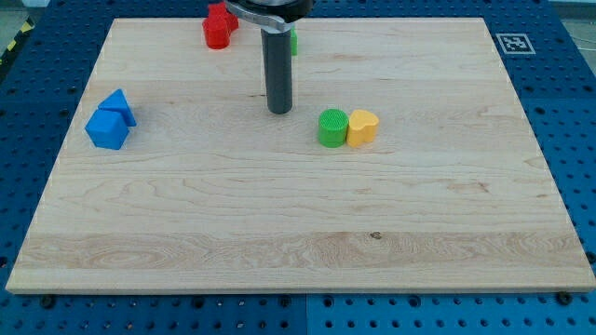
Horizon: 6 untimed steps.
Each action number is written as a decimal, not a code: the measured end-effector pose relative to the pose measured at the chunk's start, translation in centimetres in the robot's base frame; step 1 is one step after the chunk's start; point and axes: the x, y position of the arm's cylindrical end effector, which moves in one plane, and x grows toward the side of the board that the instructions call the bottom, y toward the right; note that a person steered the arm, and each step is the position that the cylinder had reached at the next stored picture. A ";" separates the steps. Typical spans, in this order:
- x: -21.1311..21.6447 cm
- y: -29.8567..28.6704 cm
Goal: Place your arm to the top center of the board
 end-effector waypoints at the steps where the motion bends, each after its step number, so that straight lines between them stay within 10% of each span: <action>1: -0.2 0.0; 6: -5.9 4.7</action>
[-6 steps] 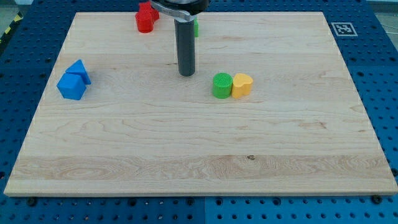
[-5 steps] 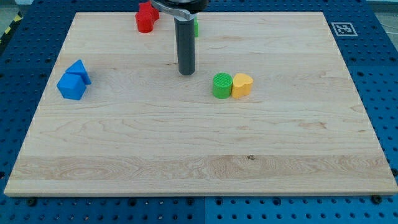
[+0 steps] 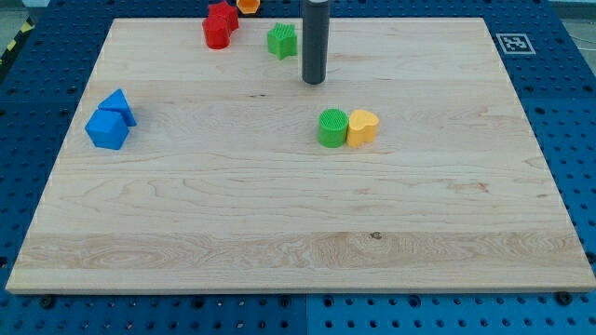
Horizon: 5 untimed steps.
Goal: Place your arm to the top center of the board
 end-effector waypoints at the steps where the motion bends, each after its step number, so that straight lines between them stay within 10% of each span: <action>1: -2.6 1.8; 5: -11.8 -3.3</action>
